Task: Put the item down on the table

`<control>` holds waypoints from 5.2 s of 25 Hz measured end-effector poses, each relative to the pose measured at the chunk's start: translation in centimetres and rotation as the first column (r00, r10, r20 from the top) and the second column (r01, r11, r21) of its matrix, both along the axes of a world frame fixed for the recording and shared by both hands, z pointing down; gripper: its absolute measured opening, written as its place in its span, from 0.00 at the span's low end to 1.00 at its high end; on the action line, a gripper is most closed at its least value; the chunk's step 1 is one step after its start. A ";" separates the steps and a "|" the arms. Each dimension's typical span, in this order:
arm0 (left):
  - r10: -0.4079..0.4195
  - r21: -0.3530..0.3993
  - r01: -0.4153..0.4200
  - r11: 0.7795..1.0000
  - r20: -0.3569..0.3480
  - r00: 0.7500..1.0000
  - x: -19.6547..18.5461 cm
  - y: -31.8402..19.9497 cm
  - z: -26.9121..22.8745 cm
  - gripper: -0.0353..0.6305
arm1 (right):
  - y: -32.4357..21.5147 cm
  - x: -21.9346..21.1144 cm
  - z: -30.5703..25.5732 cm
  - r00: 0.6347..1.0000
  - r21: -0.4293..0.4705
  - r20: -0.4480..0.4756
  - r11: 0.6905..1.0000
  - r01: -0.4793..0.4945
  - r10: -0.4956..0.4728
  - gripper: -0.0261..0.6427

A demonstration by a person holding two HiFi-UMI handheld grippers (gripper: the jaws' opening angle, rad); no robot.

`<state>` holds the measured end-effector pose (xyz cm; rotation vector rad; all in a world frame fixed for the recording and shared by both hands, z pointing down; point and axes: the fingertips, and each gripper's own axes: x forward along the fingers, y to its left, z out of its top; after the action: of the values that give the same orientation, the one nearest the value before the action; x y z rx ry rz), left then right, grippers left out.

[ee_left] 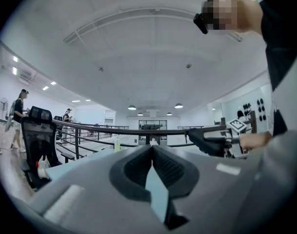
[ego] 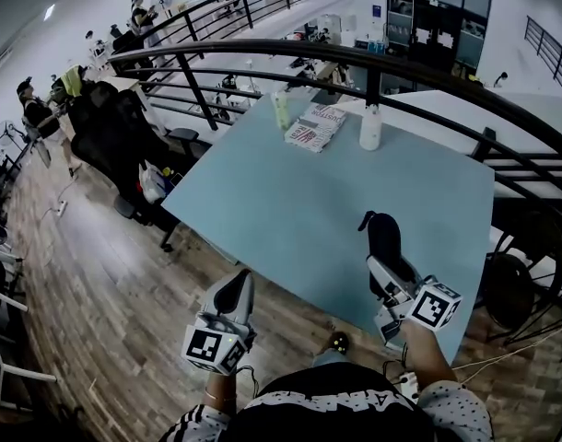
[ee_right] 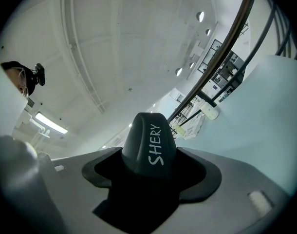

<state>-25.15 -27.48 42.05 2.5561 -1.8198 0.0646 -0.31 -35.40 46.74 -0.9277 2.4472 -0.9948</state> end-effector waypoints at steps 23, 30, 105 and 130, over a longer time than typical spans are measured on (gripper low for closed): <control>0.057 -0.054 -0.058 0.997 -0.018 0.998 4.2 -9.9 2.9 0.05 | -7.8 4.3 4.6 0.994 -0.059 -0.075 0.994 -0.088 0.084 0.57; 0.090 -0.064 -0.090 0.994 -0.003 0.996 3.0 -12.7 2.9 0.05 | -10.3 3.3 6.2 0.987 -0.088 -0.120 0.989 -0.123 0.112 0.57; 0.125 -0.181 -0.118 0.976 0.026 0.992 0.3 -21.0 6.0 0.05 | -16.9 2.8 22.9 0.616 -0.157 -0.787 0.977 -0.146 -0.035 0.58; 0.143 -0.164 -0.139 0.977 0.009 0.990 2.8 -20.1 5.7 0.05 | -16.8 3.6 17.2 0.681 -0.028 -0.729 0.989 -0.144 0.078 0.54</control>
<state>-22.31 -47.55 47.71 2.5731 -1.5642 0.2305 3.27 -52.18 63.91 -1.7644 2.9193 -0.7714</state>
